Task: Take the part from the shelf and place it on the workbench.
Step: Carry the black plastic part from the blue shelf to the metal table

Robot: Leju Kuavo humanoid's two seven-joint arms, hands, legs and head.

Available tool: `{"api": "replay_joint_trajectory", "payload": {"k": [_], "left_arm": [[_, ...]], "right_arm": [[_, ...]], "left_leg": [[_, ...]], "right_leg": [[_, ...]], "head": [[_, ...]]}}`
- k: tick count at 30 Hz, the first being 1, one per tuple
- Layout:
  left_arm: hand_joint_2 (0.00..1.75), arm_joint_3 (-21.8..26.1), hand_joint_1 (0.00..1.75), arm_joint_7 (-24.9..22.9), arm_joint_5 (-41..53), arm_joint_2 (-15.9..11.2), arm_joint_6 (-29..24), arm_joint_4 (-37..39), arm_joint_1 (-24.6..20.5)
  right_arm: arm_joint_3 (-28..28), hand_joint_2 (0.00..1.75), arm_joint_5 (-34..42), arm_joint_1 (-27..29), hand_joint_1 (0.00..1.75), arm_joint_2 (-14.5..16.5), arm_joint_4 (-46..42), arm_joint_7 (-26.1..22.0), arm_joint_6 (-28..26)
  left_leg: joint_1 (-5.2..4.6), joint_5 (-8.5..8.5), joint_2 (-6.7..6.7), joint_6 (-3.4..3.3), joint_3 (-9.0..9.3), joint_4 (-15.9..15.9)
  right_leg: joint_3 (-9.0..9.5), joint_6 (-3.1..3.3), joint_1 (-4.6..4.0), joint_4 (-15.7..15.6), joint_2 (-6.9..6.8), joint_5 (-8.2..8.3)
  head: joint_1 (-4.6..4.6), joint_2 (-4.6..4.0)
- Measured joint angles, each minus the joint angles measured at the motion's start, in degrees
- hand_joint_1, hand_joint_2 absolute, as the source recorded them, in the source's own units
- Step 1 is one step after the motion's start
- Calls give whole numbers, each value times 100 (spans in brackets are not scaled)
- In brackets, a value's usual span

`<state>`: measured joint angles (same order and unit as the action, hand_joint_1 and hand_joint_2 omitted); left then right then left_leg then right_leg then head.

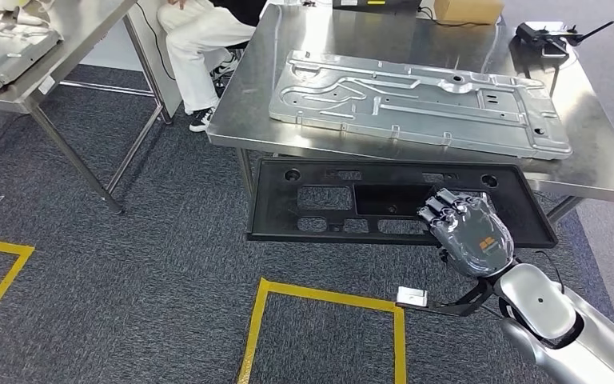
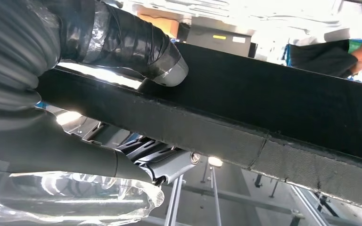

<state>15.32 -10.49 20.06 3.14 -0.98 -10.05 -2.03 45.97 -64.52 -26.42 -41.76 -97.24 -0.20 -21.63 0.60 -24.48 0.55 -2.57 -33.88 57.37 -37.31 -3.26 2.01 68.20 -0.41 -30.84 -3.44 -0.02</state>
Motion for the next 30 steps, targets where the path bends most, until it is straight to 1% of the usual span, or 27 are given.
{"api": "replay_joint_trajectory", "payload": {"k": [1, 2, 3, 5, 6, 7, 8, 9, 11, 12, 13, 14, 15, 16, 17, 18, 19, 20, 22, 23, 24, 25, 26, 27, 28, 29, 30], "left_arm": [[175, 1, 0, 0, 7, 2, -1, 0, 2], [175, 1, 0, 0, 15, 3, -1, 0, 1], [175, 2, 0, 0, 22, 4, -1, 0, 0], [175, 4, 0, -1, 31, 4, -4, 0, 2], [175, 4, 0, -2, 33, 5, -6, 0, 4], [175, 4, 0, -3, 34, 8, -7, 0, 7], [175, 4, 0, -4, 36, 11, -8, 0, 6], [175, 5, 0, -4, 37, 13, -9, 0, 5], [175, 7, 0, -4, 38, 14, -12, 0, 5], [175, 8, 0, -4, 39, 14, -13, 0, 5], [175, 9, 0, -5, 40, 14, -13, 0, 7], [175, 9, 0, -5, 42, 14, -13, 0, 10], [175, 9, 0, -7, 42, 14, -13, 0, 13], [175, 9, 0, -7, 43, 14, -13, 0, 15], [175, 9, 0, -7, 43, 12, -14, 0, 16], [175, 10, 0, -7, 44, 10, -14, 0, 13], [175, 12, 0, -7, 44, 8, -14, 0, 8], [175, 14, 0, -7, 44, 6, -15, 0, 4], [175, 20, 0, -7, 44, 7, -16, 0, -3], [175, 25, 0, -7, 44, 7, -16, 0, 0], [175, 31, 0, -8, 44, 8, -16, 0, 2], [175, 37, 0, -8, 44, 8, -16, 0, 5], [175, 43, 0, -9, 44, 10, -15, 0, 7], [175, 48, 0, -8, 44, 12, -15, 0, 4], [175, 51, 0, -7, 45, 14, -14, 0, 3], [175, 54, 0, -5, 46, 16, -12, 0, 3], [175, 55, 0, -2, 48, 18, -10, 0, 2]], "right_arm": [[-17, 175, -8, 5, 175, 1, 1, -16, 3], [-38, 175, -16, 10, 175, 1, -2, -31, 7], [-60, 175, -23, 24, 175, 2, -5, -48, 12], [-98, 175, -38, 61, 175, 2, -13, -70, 24], [-114, 175, -43, 78, 175, 1, -15, -77, 28], [-130, 175, -49, 86, 175, 1, -18, -81, 31], [-145, 175, -52, 90, 175, 1, -23, -84, 32], [-158, 175, -55, 90, 175, 1, -28, -84, 32], [-174, 175, -60, 94, 175, 2, -33, -84, 32], [-175, 175, -63, 99, 175, 3, -33, -85, 33], [-175, 175, -64, 105, 175, 3, -33, -87, 33], [-175, 175, -66, 110, 175, 3, -33, -88, 34], [-175, 175, -66, 113, 175, 3, -33, -90, 34], [-177, 175, -66, 113, 175, 3, -34, -91, 34], [-179, 175, -66, 110, 175, 3, -34, -91, 34], [-182, 175, -66, 110, 175, 3, -35, -91, 34], [-184, 175, -67, 110, 175, 4, -35, -91, 35], [-185, 175, -67, 110, 175, 4, -35, -92, 36], [-192, 175, -68, 114, 175, 4, -39, -95, 36], [-201, 175, -68, 110, 175, 4, -43, -96, 36], [-210, 175, -68, 105, 175, 3, -46, -96, 36], [-219, 175, -68, 104, 175, 3, -48, -93, 37], [-224, 175, -68, 107, 175, 3, -49, -93, 38], [-225, 175, -68, 119, 175, 4, -49, -93, 40], [-223, 175, -68, 133, 175, 4, -48, -95, 44], [-222, 175, -68, 141, 175, 5, -48, -98, 49], [-223, 175, -68, 143, 175, 5, -48, -100, 54]], "left_leg": [[2, -31, 11, 34, -6, 40], [-8, -64, 21, 73, -20, 94], [-18, -90, 30, 109, -35, 132], [-38, -114, 42, 172, -51, 162], [-31, -125, 41, 199, -54, 160], [-22, -161, 31, 229, -65, 204], [-12, -239, 17, 257, -117, 333], [-3, -365, 3, 284, -227, 573], [3, -682, -13, 319, -609, 1332], [3, -767, -13, 326, -796, 1658], [3, -750, -14, 323, -907, 1814], [3, -611, -14, 309, -898, 1728], [0, -388, -14, 282, -784, 1430], [-7, -165, -16, 244, -614, 1024], [-25, -13, -19, 207, -446, 666], [-43, 57, -23, 175, -326, 413], [-64, 54, -24, 151, -268, 290], [-82, 22, -24, 135, -248, 262], [-69, 21, -19, 94, -193, 173], [-53, 26, -20, 66, -143, 114], [-37, 32, -21, 39, -93, 61], [-33, 27, -23, 16, -59, 31], [-33, 13, -24, -5, -39, 22], [-35, -6, -19, -16, -26, 24], [-37, -29, -13, -21, -10, 30], [-37, -58, -5, -18, 13, 40], [-36, -95, 3, -9, 44, 57]], "right_leg": [[162, 5, 9, -366, 6, 170], [291, 19, 3, -670, 13, 289], [365, 41, -6, -848, 22, 333], [368, 107, -37, -890, 33, 308], [374, 146, -31, -887, 31, 305], [389, 185, -26, -893, 27, 303], [409, 226, -19, -903, 20, 300], [434, 262, -14, -913, 11, 294], [467, 313, -32, -913, -5, 264], [485, 327, -43, -912, -9, 247], [508, 335, -53, -912, -11, 226], [540, 337, -62, -912, -10, 203], [581, 333, -69, -912, -8, 174], [622, 325, -75, -912, -7, 142], [653, 308, -88, -911, -6, 111], [669, 285, -95, -912, -5, 88], [674, 256, -99, -918, -7, 73], [677, 223, -100, -933, -10, 67], [713, 161, -95, -964, -21, 45], [700, 141, -93, -897, -22, -5], [620, 126, -93, -712, -18, -104], [454, 118, -82, -393, -12, -243], [221, 109, -80, -8, -7, -386], [-16, 98, -76, 342, -3, -475], [-192, 88, -72, 551, -2, -465], [-266, 81, -68, 547, -2, -332], [-232, 78, -65, 340, -3, -107]], "head": [[0, 1], [-2, 0], [-3, 0], [-5, 0], [-4, 0], [-4, 0], [-4, 0], [-5, 0], [-5, 1], [-5, 1], [-5, 0], [-5, 0], [-5, -1], [-5, 0], [-4, 0], [-4, 0], [-3, 0], [-3, -1], [-1, 0], [4, 0], [9, 0], [14, 0], [18, 0], [17, 0], [18, 0], [18, 0], [18, 0]]}}
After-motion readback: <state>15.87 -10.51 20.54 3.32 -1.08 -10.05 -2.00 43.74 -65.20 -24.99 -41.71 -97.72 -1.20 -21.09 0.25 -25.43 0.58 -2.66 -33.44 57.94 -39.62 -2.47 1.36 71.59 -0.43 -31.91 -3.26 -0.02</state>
